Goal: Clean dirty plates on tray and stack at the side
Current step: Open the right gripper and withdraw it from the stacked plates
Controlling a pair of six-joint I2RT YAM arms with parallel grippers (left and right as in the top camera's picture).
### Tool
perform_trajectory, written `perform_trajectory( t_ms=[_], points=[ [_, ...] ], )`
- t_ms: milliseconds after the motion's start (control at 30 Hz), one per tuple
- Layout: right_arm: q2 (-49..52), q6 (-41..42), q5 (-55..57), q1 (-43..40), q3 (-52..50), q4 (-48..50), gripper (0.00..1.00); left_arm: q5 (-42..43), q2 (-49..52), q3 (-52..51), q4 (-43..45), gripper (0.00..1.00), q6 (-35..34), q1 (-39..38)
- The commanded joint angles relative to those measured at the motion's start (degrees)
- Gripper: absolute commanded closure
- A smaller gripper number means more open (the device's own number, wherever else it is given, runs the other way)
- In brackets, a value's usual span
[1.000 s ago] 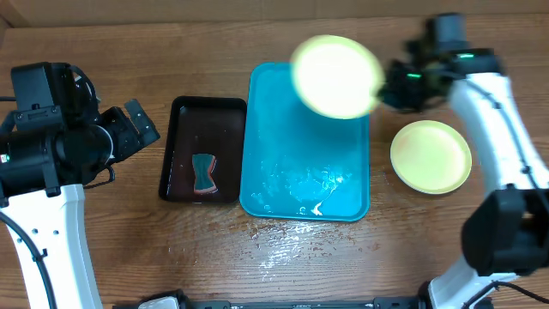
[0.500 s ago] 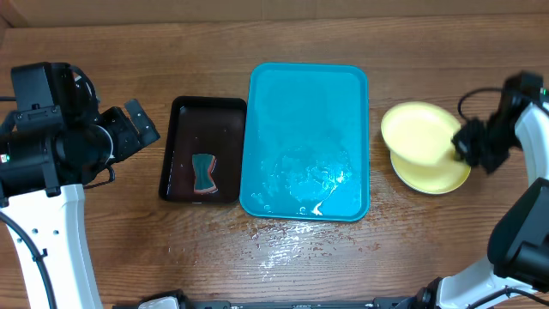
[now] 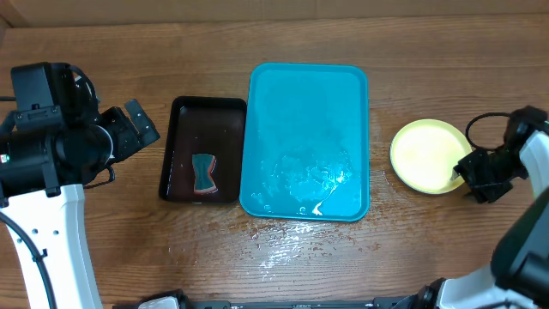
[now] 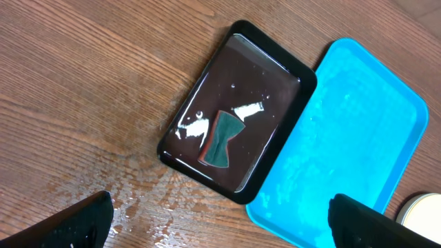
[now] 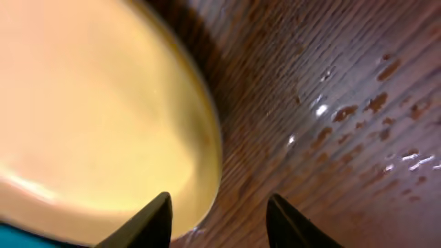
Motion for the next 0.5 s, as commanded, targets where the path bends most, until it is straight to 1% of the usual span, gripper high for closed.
perform_trajectory(
  t_ms=[0, 67, 167, 200, 233, 267, 300, 333, 467],
  points=[
    [-9.9, -3.5, -2.8, 2.1, 0.2, 0.1, 0.53, -0.6, 0.3, 0.5, 0.2, 0.0, 0.5, 0.3],
    [-15.9, -8.2, -7.4, 4.3, 0.2, 0.2, 0.53, -0.6, 0.3, 0.5, 0.2, 0.0, 0.5, 0.3],
    [-25.8, -18.3, -18.1, 9.3, 0.2, 0.4, 0.54, -0.6, 0.3, 0.5, 0.2, 0.0, 0.5, 0.3],
    [-28.9, -21.0, -21.0, 11.2, 0.2, 0.4, 0.53, -0.6, 0.3, 0.5, 0.2, 0.0, 0.5, 0.3],
    [-31.3, -22.5, -22.6, 12.9, 0.2, 0.4, 0.5, -0.6, 0.3, 0.5, 0.2, 0.0, 0.5, 0.3],
    [-34.1, -22.7, -23.1, 15.0, 0.2, 0.6, 0.44, -0.6, 0.3, 0.5, 0.2, 0.0, 0.5, 0.3],
    [-36.3, -22.6, -23.1, 16.7, 0.2, 0.8, 0.18, -0.6, 0.3, 0.5, 0.2, 0.0, 0.5, 0.3],
    [-38.6, -22.3, -23.1, 18.6, 0.2, 1.1, 0.0, -0.6, 0.3, 0.5, 0.2, 0.0, 0.5, 0.3],
    [-44.6, -21.8, -23.5, 24.1, 0.2, 1.2, 0.0, -0.6, 0.3, 0.5, 0.2, 0.0, 0.5, 0.3]
  ],
)
